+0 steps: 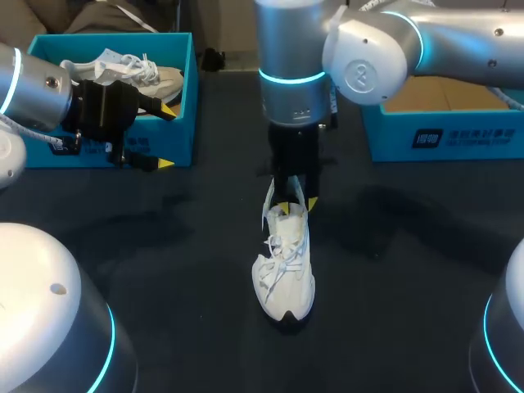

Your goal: Take the shoe out of the shoebox, open the shoe tongue, remove and reinsert the insole, then place the shoe into the shoebox

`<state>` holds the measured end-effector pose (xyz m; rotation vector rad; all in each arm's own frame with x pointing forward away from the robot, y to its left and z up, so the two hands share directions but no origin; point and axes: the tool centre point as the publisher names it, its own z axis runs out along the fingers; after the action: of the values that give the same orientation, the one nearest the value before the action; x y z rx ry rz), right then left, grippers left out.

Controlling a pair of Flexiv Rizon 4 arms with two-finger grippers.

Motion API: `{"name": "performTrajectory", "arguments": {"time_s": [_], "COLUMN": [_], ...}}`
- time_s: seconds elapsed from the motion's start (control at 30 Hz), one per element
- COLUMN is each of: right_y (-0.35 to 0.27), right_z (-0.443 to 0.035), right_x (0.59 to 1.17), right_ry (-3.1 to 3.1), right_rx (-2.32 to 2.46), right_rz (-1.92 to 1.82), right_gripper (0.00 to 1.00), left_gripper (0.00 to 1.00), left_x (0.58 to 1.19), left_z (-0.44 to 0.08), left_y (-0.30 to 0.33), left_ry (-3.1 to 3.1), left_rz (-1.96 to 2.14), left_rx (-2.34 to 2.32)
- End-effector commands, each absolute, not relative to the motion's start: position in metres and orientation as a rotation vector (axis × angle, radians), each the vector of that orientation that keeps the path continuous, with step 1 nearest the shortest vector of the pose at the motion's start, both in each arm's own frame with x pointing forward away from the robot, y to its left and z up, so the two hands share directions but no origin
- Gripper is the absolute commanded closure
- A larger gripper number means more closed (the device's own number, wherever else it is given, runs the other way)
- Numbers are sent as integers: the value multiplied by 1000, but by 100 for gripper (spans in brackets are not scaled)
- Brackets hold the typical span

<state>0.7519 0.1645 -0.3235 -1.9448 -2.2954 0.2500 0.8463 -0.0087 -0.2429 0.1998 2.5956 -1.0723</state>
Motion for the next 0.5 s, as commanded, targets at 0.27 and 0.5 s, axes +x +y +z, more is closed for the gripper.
{"name": "performTrajectory", "arguments": {"time_s": [0.27, 0.5], "right_y": [165, 160], "right_z": [-316, -329], "right_x": [760, 758], "right_ry": [-2346, -2351], "right_rx": [-1940, -1928], "right_rz": [231, 224], "right_gripper": [58, 57], "left_gripper": [0, 0], "left_x": [847, 847], "left_z": [-243, -243], "left_y": [-9, -9], "left_ry": [2598, 2598], "left_rz": [-1070, -1070], "left_rx": [201, 201]}}
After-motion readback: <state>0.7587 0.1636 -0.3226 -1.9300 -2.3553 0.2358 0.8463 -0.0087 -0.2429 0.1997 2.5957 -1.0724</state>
